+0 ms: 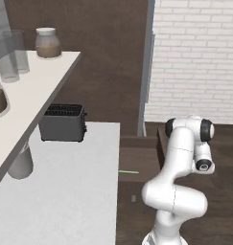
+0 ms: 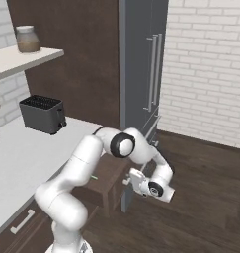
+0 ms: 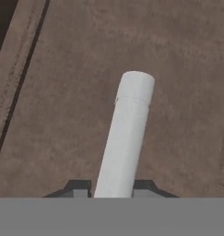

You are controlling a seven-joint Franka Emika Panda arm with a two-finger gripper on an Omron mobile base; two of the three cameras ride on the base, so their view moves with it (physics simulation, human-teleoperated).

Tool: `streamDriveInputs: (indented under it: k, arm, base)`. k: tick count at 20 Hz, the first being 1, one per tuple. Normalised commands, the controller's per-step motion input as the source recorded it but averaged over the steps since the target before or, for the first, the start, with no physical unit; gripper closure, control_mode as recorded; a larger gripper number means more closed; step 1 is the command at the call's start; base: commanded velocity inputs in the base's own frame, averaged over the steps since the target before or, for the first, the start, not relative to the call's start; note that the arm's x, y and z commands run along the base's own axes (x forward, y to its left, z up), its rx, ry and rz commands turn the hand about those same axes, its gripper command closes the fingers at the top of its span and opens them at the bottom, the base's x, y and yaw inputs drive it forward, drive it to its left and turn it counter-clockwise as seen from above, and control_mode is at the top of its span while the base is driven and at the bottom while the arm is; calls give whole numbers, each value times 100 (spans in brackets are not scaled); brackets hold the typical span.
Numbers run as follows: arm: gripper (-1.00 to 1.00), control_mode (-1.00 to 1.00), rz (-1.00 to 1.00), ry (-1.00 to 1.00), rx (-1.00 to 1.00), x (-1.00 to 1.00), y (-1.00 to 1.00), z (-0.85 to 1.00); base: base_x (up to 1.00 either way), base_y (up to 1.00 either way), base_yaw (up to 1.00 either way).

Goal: Take a straw from the drawer in front and place it inside the glass cup on the dining counter.

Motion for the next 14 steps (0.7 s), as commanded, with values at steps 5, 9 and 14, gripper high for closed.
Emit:
streamDriveInputs:
  k: [5, 9, 14]
  arm:
    - [-100, -100, -1, 1, -2, -1, -90, 2]
    - [-100, -100, 0, 0, 0, -32, -43, 43]
    - [-100, -100, 0, 0, 0, -53, -5, 83]
  base:
    - [0, 0, 0]
    - [0, 0, 0]
    - [0, 0, 0]
